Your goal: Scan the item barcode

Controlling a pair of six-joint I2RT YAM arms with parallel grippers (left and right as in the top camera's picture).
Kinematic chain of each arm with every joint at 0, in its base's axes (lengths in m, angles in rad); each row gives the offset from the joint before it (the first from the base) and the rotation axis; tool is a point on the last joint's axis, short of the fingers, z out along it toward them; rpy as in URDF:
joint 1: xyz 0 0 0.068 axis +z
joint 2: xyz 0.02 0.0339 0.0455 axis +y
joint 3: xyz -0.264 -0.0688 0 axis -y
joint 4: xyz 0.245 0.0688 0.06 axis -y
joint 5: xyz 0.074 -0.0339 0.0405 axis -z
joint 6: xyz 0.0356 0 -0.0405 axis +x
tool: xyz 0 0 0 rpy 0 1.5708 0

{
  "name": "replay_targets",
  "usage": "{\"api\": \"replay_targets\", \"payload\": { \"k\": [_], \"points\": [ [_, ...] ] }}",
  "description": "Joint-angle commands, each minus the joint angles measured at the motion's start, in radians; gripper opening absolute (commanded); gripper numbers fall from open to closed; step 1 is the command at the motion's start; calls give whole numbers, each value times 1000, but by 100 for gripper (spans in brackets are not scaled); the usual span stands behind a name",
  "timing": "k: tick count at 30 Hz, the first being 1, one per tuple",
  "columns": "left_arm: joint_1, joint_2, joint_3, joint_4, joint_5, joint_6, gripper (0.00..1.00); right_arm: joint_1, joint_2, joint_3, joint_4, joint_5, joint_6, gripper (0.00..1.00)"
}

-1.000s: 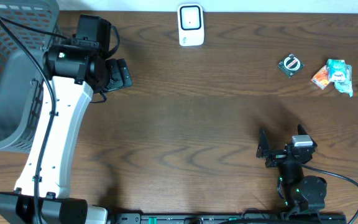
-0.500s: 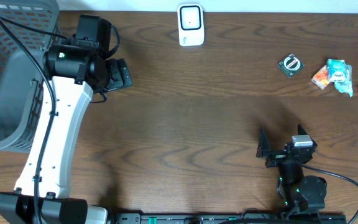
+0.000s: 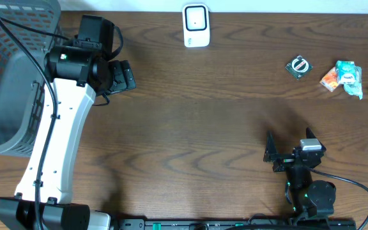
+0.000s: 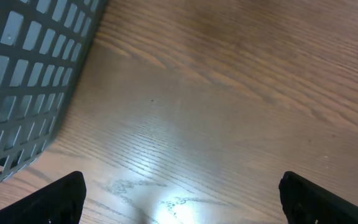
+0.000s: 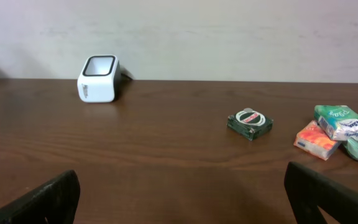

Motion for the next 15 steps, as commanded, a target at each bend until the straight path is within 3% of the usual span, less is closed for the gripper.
{"api": "replay_targets", "payload": {
  "k": [1, 4, 7, 15],
  "points": [
    [3, -2, 9, -4, -13, 10, 98, -8, -6, -2, -6, 8, 0, 99],
    [2, -3, 9, -23, -8, 9, 98, -8, -6, -2, -5, 8, 0, 99],
    [3, -3, 9, -57, 126, -35, 98, -8, -6, -2, -5, 8, 0, 99],
    [2, -11, 2, -135, 127, -34, 98, -8, -6, -2, -5, 8, 0, 99]
  ]
}}
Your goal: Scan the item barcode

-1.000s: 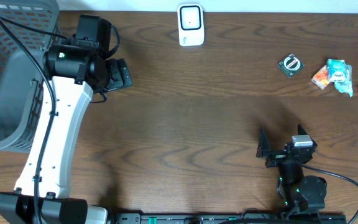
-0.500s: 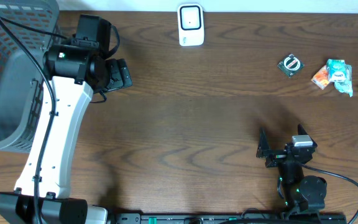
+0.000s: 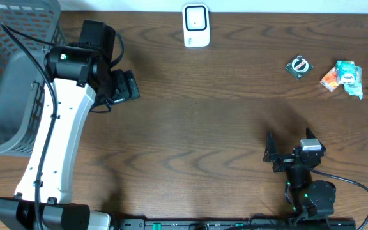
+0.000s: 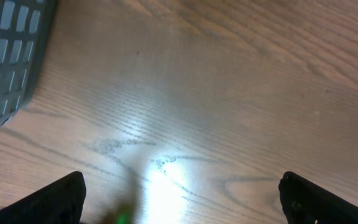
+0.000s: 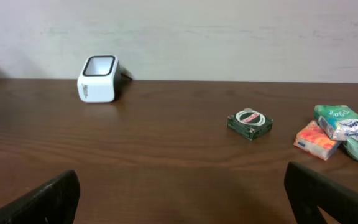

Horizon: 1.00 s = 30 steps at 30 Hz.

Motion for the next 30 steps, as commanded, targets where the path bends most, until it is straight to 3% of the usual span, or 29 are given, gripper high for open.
{"api": "replay_targets", "payload": {
  "k": [1, 7, 12, 19, 30],
  "points": [
    [-2, -17, -10, -15, 18, 10, 98, -8, -6, -2, -5, 8, 0, 99],
    [-13, -87, -111, 12, 18, 77, 98, -8, -6, -2, -5, 8, 0, 99],
    [-13, -229, -295, 131, 21, 80, 98, -8, -6, -2, -5, 8, 0, 99],
    [-11, -452, -587, 404, 194, 316, 98, -8, -6, -2, -5, 8, 0, 99],
    [72, -848, -995, 681, 197, 322, 97, -8, -6, -2, -5, 8, 0, 99]
  ]
}}
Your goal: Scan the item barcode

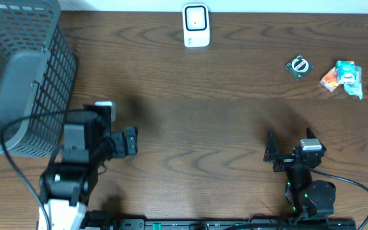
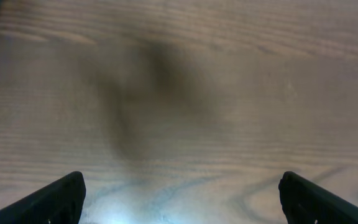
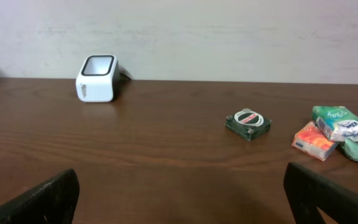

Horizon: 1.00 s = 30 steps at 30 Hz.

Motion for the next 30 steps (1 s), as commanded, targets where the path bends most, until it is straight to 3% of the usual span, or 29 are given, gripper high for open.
{"api": "replay_targets", "payload": {
  "k": [1, 15, 30],
  "points": [
    [18, -138, -85, 27, 13, 22, 98, -8, -6, -2, -5, 5, 0, 99],
    [18, -491, -243, 61, -21, 37, 98, -8, -6, -2, -5, 5, 0, 99],
    [52, -732, -573, 467, -10, 2, 98, -8, -6, -2, -5, 5, 0, 99]
  ]
}}
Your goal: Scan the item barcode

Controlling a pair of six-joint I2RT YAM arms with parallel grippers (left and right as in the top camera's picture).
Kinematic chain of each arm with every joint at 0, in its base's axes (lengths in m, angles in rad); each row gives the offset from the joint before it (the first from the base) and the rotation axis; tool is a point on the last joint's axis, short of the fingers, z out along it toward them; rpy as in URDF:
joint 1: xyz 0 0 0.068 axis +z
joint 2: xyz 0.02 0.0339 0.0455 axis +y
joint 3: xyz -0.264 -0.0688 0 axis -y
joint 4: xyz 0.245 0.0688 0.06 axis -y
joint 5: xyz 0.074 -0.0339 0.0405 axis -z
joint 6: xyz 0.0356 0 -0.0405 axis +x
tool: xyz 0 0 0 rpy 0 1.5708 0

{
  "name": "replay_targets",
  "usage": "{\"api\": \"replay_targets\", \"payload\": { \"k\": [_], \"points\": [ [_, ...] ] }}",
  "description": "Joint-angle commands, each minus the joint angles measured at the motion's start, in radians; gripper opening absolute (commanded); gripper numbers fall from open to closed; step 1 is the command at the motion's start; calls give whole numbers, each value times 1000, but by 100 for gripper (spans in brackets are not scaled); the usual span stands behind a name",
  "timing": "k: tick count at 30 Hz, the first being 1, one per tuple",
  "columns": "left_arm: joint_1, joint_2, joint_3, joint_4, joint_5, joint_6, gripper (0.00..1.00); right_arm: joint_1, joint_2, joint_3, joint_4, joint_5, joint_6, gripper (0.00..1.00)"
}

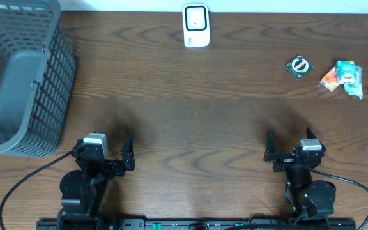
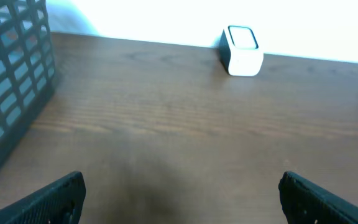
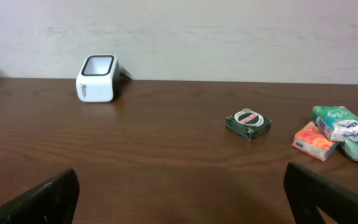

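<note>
The white barcode scanner (image 1: 196, 25) stands at the table's far edge and also shows in the left wrist view (image 2: 242, 50) and the right wrist view (image 3: 97, 78). A dark green packet with a white ring (image 1: 298, 66) (image 3: 248, 123), an orange packet (image 1: 331, 79) (image 3: 314, 140) and a teal packet (image 1: 349, 71) lie at the far right. My left gripper (image 2: 179, 199) is at the front left, open and empty. At the front right my right gripper (image 3: 179, 199) is open too, holding nothing.
A grey mesh basket (image 1: 18, 83) fills the far left corner, its wall showing in the left wrist view (image 2: 11, 87). A pale bag lies at the right edge. A white wall rises behind the table.
My left arm has drawn back from the middle left of the table to the front edge. Its camera looked down on bare wood and now looks level across to the scanner. The right arm is unchanged.
My left arm reached far out beside the basket, gripper open and empty over bare wood. It then stood a little further from the basket, later nearer the front, and now sits folded at the front edge. The right arm and the packets stayed put.
</note>
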Motion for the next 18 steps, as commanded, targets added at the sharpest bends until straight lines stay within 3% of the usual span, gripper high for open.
{"api": "replay_targets", "payload": {
  "k": [1, 10, 18],
  "points": [
    [7, -51, -69, 83, -2, -9, 98, -8, -6, -2, -5, 4, 0, 99],
    [58, -151, -230, 282, -2, -13, 97, -8, -6, -2, -5, 4, 0, 99],
    [90, -151, -230, 250, -10, -12, 98, -8, -6, -2, -5, 4, 0, 99]
  ]
}}
